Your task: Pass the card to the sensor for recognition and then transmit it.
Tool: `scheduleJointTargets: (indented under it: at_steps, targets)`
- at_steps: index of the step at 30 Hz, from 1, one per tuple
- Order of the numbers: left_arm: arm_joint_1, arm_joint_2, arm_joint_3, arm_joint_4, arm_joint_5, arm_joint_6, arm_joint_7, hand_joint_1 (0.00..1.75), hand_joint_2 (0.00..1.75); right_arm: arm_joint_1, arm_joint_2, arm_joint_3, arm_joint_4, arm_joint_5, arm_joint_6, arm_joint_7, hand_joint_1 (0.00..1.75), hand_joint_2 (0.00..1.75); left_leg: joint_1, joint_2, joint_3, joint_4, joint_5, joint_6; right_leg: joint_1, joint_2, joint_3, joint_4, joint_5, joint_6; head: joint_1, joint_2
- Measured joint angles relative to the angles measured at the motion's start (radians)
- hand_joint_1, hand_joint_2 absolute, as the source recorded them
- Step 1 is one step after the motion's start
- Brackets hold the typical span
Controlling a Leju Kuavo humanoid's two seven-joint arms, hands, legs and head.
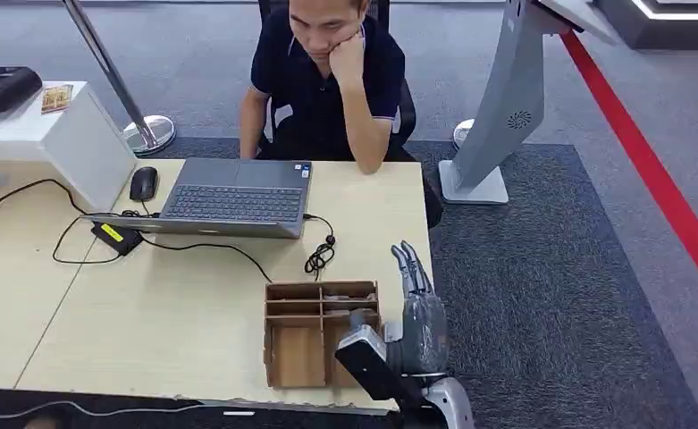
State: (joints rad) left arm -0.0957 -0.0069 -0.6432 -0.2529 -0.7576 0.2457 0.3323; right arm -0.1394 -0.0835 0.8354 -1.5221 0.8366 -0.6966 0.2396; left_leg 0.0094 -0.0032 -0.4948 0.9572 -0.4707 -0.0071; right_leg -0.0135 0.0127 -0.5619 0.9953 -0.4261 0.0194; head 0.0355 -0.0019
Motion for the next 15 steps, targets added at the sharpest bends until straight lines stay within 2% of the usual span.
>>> scheduleJointTargets:
  at_steps: [6,7,8,10,12,15]
  targets:
    - [0.0,0.0,-0.003,0.0,0.007,0.0,0.0,0.0,0.0,0.0,0.0,0.0,0.0,0.0,0.0,-0.004,0.33,1.75,0.0,0.0,0.0,0.0,0.0,0.0,0.0,0.0,0.0,0.0,0.0,0.0,0.0,0.0]
    - [0.0,0.001,-0.004,0.0,0.007,0.0,0.0,0.0,0.0,0.0,0.0,0.0,0.0,0.0,0.0,-0.005,0.38,1.75,0.0,0.0,0.0,0.0,0.0,0.0,0.0,0.0,0.0,0.0,0.0,0.0,0.0,0.0]
    - [0.0,0.001,-0.005,0.0,0.007,0.0,0.0,0.0,0.0,0.0,0.0,0.0,0.0,0.0,0.0,-0.005,0.52,1.75,0.0,0.0,0.0,0.0,0.0,0.0,0.0,0.0,0.0,0.0,0.0,0.0,0.0,0.0]
    - [0.0,0.002,-0.01,0.0,0.007,0.0,0.0,0.0,0.0,0.001,0.0,0.0,0.0,0.0,0.0,-0.005,0.54,1.75,0.0,0.0,0.0,0.0,0.0,0.0,0.0,0.0,0.0,0.0,0.0,0.0,0.0,0.0]
    - [0.0,0.002,-0.014,0.0,0.007,0.0,0.0,0.0,0.0,0.001,0.0,0.0,0.0,-0.002,0.0,-0.005,0.68,1.75,0.0,0.0,0.0,0.0,0.0,0.0,0.0,0.0,0.0,0.0,0.0,0.0,0.0,0.0]
    - [0.0,0.003,-0.018,0.0,0.008,0.0,0.0,0.0,0.0,0.0,-0.001,0.003,0.001,-0.008,0.0,-0.001,0.61,1.75,0.0,0.0,0.0,0.0,0.0,0.0,0.0,0.0,0.0,0.0,0.0,0.0,0.0,0.0]
